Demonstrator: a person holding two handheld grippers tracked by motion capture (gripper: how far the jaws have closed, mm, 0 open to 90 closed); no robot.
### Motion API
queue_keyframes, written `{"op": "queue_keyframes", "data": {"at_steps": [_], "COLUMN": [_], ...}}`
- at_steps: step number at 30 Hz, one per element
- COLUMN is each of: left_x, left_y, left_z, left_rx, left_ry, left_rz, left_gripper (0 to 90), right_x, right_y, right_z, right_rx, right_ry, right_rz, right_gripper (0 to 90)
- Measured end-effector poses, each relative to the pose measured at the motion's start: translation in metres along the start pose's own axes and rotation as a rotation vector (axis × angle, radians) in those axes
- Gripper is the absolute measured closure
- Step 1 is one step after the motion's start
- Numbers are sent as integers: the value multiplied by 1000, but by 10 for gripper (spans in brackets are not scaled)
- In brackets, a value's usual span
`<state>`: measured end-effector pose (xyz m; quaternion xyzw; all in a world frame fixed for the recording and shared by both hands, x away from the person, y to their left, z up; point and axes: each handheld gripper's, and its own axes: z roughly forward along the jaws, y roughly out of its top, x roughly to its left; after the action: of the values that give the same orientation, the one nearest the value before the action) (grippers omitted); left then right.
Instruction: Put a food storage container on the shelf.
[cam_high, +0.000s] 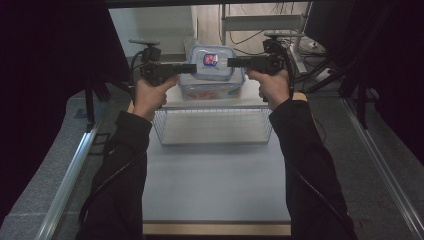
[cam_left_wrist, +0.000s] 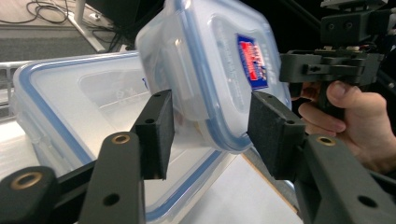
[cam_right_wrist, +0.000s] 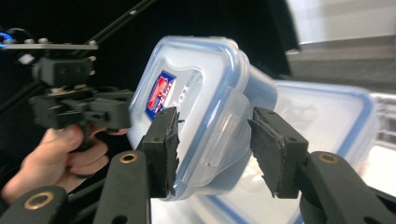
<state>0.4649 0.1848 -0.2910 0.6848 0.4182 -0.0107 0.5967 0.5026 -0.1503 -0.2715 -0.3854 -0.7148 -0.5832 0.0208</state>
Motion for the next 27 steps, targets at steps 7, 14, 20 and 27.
{"op": "queue_keyframes", "data": {"at_steps": [7, 14, 20, 27], "left_x": [-3, -16, -24, -31], "left_y": [-1, -9, -21, -37], "left_z": [0, -11, -12, -12], "left_rx": [-36, -49, -34, -6], "left_ry": [44, 108, 150, 209], "left_rz": [22, 142, 238, 332], "left_gripper": [308, 292, 225, 61], "right_x": [4, 16, 18, 16], "right_y": [1, -1, -9, -24], "right_z": [1, -10, -14, -16], "right_rx": [-26, -48, -24, 0], "right_ry": [-96, -129, -126, -117], "right_rz": [-65, -162, -203, -264], "right_gripper": [468, 451, 404, 214]}}
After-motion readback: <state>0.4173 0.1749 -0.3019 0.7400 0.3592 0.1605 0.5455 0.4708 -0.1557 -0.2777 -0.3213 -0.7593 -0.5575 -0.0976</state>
